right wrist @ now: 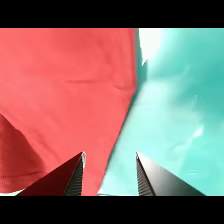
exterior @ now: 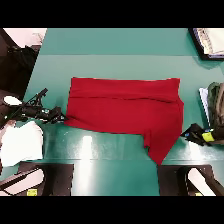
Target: Fold the shirts.
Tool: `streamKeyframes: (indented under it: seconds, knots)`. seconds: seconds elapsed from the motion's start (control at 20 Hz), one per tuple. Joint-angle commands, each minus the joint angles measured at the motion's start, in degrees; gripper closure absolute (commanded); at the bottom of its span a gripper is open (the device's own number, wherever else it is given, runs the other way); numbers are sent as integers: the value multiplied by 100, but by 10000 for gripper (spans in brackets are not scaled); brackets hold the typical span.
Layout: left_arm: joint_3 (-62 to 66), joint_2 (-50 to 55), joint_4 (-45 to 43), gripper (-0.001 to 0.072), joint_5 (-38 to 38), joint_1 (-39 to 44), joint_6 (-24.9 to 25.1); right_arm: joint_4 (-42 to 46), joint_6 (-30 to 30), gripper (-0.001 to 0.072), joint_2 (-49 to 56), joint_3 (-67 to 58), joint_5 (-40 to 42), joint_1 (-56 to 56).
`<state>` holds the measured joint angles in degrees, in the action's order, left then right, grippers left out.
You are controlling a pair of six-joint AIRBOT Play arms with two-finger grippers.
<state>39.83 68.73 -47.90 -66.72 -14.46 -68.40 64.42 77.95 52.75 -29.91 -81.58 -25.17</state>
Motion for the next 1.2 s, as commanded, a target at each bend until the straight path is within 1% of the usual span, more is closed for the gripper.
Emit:
streamKeyframes:
  seconds: [0.0,0.2,0.25,0.3,0.35,0.45,0.5,0.55,0.65,0.75,0.85,0.95,1.0,1.05,1.15]
  knots:
    - [76,-4,33,680,26,-4,94,-382,-90,328,66,693,457,-256]
    - [76,-4,31,680,24,-4,96,-474,-87,334,645,686,745,365]
    - [79,-4,31,680,24,-4,96,-481,-85,348,778,686,828,590]
    - [76,-4,26,680,13,-4,98,-479,-85,399,857,686,914,785]
    - [79,-4,13,680,-7,-4,101,-479,-85,427,907,680,984,962]
    - [122,-4,-59,681,-153,-4,131,-426,-85,621,807,675,940,1126]
    - [210,-9,-197,681,-293,-4,129,-428,-83,692,625,673,852,1121]
    - [332,-13,-372,682,-474,-4,83,-424,-85,692,396,662,750,1069]
    - [439,-273,-632,682,-693,-4,-90,-271,-85,693,-199,485,269,826]
    - [387,-837,-1054,682,-841,-4,-269,275,-83,693,-761,76,-319,605]
    - [245,-1421,-1458,682,-1329,-4,-461,678,-83,693,-1274,-439,-774,376]
    - [20,-1832,-1335,682,-1834,-4,-533,713,-83,693,-1694,-802,-844,313]
    - [-63,-1934,-1110,681,-1856,-2,-529,710,-83,693,-1838,-940,-796,367]
    - [-61,-1958,-905,681,-1735,-4,-529,699,-83,693,-1919,-1073,-688,472]
    - [-37,-1932,-420,682,-1117,-4,-525,555,-83,693,-1755,-1325,-402,772]
